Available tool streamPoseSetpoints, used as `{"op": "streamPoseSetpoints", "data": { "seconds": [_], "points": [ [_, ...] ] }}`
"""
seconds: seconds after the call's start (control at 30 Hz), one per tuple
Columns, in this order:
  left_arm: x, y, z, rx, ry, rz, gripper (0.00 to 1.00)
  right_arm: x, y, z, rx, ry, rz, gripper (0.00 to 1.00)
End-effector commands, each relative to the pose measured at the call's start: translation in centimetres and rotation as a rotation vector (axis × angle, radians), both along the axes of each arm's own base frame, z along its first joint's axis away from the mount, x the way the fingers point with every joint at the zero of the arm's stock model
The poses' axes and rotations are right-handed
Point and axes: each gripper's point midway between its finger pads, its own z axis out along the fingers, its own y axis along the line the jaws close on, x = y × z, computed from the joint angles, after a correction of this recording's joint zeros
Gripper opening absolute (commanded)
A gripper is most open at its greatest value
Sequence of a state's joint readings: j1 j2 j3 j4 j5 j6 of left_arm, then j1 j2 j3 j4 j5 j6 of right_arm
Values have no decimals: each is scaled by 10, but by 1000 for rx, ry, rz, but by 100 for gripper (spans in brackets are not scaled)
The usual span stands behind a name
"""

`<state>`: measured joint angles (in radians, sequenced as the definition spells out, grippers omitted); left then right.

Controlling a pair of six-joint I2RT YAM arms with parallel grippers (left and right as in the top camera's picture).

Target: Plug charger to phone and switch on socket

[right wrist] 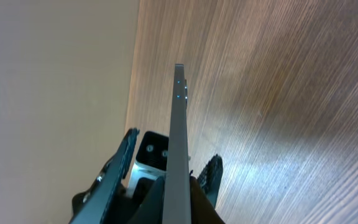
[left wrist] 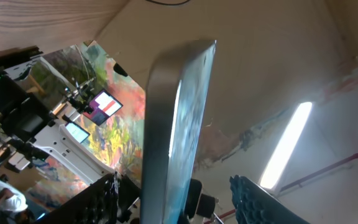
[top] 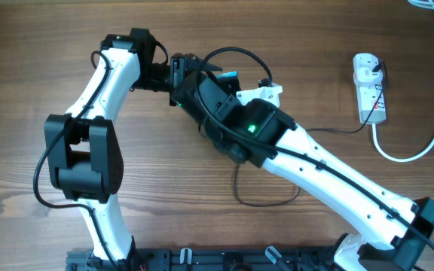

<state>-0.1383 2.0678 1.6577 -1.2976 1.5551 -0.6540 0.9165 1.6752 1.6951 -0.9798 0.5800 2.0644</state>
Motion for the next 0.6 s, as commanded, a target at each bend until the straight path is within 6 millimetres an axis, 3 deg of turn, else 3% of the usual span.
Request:
{"op": "streamPoseSetpoints", "data": {
  "seconds": [0.0, 0.07, 0.23, 0.57],
  "points": [
    [-4, -1, 14, -24, -15, -1, 58, 6, -1, 6, 7, -34, -26, 4],
    [-4, -1, 14, -24, -15, -1, 51, 6, -1, 6, 10, -36, -26, 4],
    [-4, -1, 14, -24, -14, -1, 50, 6, 1, 5, 17, -30, -19, 4],
    [-4, -1, 14, -24, -14, -1, 37, 5, 5, 5, 36, -23, -6, 5]
  ]
}}
